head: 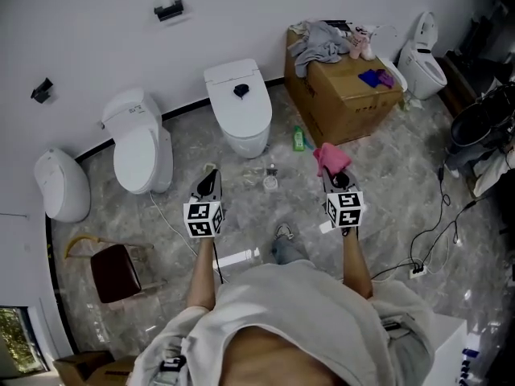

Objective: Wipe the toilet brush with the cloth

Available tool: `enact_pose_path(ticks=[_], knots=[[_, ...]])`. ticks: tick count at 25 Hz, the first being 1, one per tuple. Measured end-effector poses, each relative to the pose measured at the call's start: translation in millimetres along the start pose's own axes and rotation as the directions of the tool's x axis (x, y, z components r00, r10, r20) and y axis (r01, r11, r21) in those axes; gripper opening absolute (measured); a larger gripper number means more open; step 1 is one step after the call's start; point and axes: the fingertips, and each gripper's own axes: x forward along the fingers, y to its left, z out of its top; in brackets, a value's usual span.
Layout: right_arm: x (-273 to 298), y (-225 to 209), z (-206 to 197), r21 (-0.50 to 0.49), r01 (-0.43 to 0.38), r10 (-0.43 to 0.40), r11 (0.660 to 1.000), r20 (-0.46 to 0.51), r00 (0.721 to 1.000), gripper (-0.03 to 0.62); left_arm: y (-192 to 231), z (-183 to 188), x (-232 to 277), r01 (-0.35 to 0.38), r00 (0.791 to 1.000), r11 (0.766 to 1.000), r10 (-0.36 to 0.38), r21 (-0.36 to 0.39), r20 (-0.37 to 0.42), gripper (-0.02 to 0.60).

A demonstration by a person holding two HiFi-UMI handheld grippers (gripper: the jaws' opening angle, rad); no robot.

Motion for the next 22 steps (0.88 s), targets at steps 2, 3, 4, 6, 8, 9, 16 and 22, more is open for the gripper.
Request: enact_pose_path(ticks=[2,3,4,6,8,9,16,22], knots=[[-13.7,6.0,-7.4,0.012,0.005,-0.005,1.000,-0.004,1.000,0.094,-3.0,-4.4,-13.1,0.001,1.000,1.000,-0.001,-0.001,-0.001,0.019],[-19.5,8.6,-10.3,0.016,0.007,-0.007,1.000,-0.005,1.000,0.094,-4.5,-5.6,-18.5,0.002,1.000,1.000,-0.002,-0.002,0.001,0.020],[-23.8,11.0,-12.3,0.018,0.008,-0.008,1.000,-0.006,1.000,0.094,-5.4,-6.0,-22.4,0.002,1.000,1.000,-0.002,-0.003,0.004,0.020],[-28.9,16.9,-14.2,0.019,0.007,-0.007,1.000,-0.008,1.000,0.094,-4.5,-6.0,-27.5,0.003,1.000,1.000,-0.003,-0.006,0.010,0.020],[-32.3,22.9,-14.9,0.021,0.007,-0.007,1.000,-0.010,1.000,0.094,-2.3,-6.5,-32.0,0.004,1.000,1.000,-0.004,-0.009,0.013,0.020],[-33.8,25.1,-15.4,0.022,0.007,-0.007,1.000,-0.011,1.000,0.094,-1.6,-7.1,-34.2,0.003,1.000,1.000,-0.003,-0.010,0.013,0.020],[-39.4,38.0,-15.4,0.021,-0.003,0.003,1.000,-0.008,1.000,0.094,3.4,-8.9,-48.5,-0.008,1.000,1.000,0.008,-0.009,0.016,0.020],[-45.6,37.4,-20.4,0.024,-0.015,0.015,1.000,0.000,1.000,0.094,-6.6,-11.1,-53.9,-0.014,1.000,1.000,0.014,-0.003,0.020,0.020]])
